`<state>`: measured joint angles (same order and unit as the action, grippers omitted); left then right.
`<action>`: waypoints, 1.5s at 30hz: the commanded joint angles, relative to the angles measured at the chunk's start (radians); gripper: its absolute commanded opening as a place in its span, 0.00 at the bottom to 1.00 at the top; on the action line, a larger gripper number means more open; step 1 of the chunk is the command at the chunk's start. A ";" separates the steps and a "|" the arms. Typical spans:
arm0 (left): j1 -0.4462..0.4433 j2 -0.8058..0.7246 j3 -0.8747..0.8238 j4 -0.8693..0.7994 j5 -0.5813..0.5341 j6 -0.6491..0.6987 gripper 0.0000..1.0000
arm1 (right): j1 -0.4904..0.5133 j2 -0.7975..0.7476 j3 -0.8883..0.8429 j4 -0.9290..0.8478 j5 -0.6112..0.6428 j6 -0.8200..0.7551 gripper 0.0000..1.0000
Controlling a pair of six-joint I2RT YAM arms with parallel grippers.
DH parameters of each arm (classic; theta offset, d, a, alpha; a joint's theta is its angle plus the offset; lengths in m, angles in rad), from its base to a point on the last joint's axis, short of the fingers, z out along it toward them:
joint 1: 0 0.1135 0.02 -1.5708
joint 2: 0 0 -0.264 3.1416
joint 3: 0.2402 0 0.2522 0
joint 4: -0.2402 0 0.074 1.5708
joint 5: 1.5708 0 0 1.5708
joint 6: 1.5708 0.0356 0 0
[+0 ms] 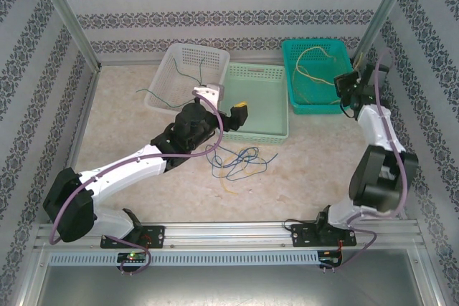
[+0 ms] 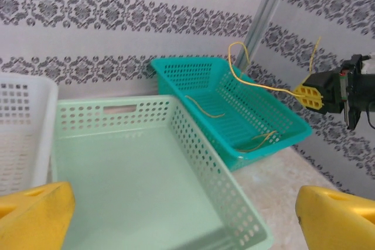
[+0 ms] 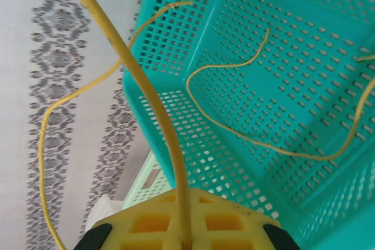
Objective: Untangle the cables
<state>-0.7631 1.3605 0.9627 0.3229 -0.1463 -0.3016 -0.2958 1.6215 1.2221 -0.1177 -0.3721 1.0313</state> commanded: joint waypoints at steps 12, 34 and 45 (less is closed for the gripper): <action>0.043 -0.094 -0.076 -0.174 -0.081 -0.001 0.97 | 0.065 0.272 0.223 -0.190 0.131 -0.157 0.19; 0.048 -0.089 -0.165 -0.478 -0.030 -0.148 0.92 | 0.132 -0.069 0.091 -0.268 0.030 -0.274 0.80; 0.048 -0.059 -0.165 -0.457 -0.030 -0.145 0.93 | 0.429 -0.461 -0.371 -0.394 0.044 -0.308 0.60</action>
<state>-0.7307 1.2972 0.7967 -0.1314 -0.1764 -0.4290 0.0704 1.2453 0.9405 -0.4496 -0.3412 0.7246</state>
